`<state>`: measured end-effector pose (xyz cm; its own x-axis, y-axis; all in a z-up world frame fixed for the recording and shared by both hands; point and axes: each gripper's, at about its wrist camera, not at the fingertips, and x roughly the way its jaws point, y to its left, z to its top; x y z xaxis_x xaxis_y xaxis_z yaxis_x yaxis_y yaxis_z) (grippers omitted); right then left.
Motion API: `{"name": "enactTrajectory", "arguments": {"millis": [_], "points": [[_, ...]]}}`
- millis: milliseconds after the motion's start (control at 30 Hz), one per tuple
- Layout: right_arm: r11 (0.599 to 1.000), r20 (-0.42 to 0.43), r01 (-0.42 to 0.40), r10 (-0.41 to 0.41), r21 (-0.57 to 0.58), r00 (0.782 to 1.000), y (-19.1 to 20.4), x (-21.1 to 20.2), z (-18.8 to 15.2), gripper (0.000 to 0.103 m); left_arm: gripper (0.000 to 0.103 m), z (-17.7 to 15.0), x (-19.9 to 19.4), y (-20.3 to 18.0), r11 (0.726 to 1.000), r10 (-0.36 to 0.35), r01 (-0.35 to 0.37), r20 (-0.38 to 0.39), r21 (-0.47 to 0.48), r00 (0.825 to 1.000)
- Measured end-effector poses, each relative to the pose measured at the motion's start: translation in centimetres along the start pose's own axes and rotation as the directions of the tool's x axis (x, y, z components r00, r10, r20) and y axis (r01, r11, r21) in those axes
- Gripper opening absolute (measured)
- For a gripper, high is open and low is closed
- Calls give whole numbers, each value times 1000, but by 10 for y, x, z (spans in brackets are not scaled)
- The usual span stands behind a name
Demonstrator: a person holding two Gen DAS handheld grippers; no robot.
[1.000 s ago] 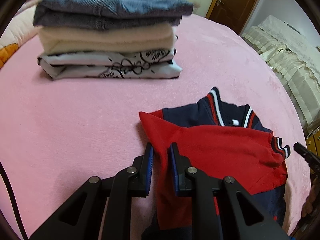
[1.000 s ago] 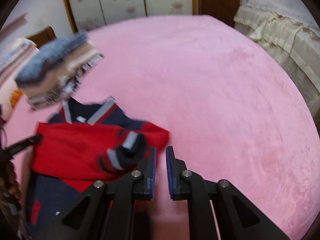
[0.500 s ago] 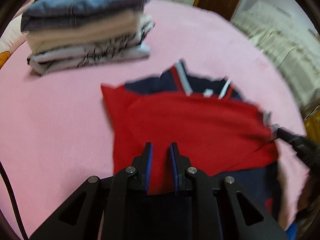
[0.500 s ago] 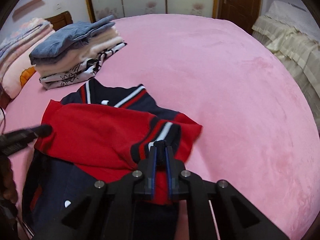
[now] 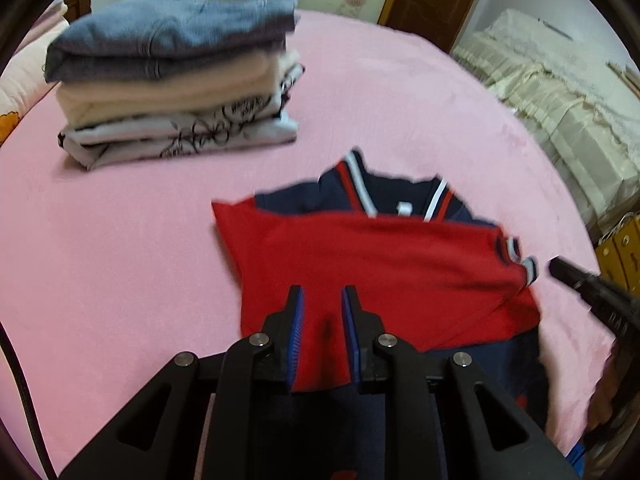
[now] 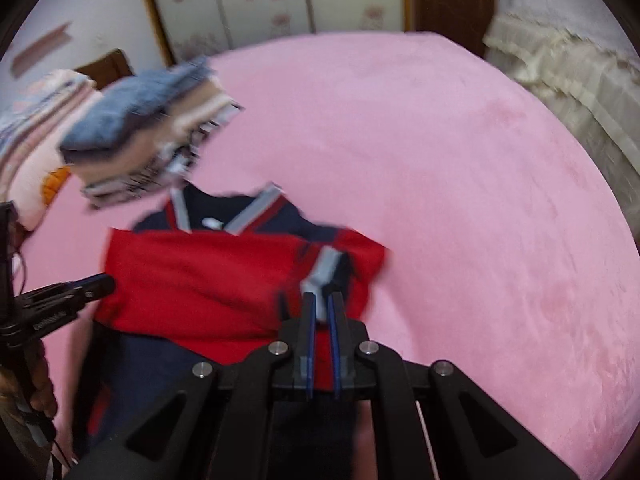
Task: Fold large clothes
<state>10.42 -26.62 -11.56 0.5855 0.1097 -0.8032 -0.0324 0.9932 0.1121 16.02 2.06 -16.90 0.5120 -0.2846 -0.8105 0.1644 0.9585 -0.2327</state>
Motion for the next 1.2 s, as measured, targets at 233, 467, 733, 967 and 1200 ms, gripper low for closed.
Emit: {"name": "enactTrajectory", "arguments": {"millis": [233, 467, 733, 967, 1200], "points": [[989, -43, -125, 122, -75, 992, 55, 51, 10, 6, 17, 10, 33, -11, 1000, 12, -12, -17, -7, 1000], [999, -68, -33, 32, -14, 997, -3, 78, -6, 0, 20, 7, 55, 14, 996, -56, 52, -53, -76, 997], [999, 15, -22, 22, 47, 1000, -8, 35, 2, 2, 32, 10, 29, 5, 998, -9, 7, -27, -63, 1000], [999, 13, -16, 16, 32, 1000, 11, -3, -7, 2, 50, 5, -31, -6, 999, 12, -10, 38, -52, 999], [997, 40, -33, 30, 66, 999, 23, -65, -30, 3, 64, -19, -107, -24, 999, 27, -24, 94, -29, 995]]}}
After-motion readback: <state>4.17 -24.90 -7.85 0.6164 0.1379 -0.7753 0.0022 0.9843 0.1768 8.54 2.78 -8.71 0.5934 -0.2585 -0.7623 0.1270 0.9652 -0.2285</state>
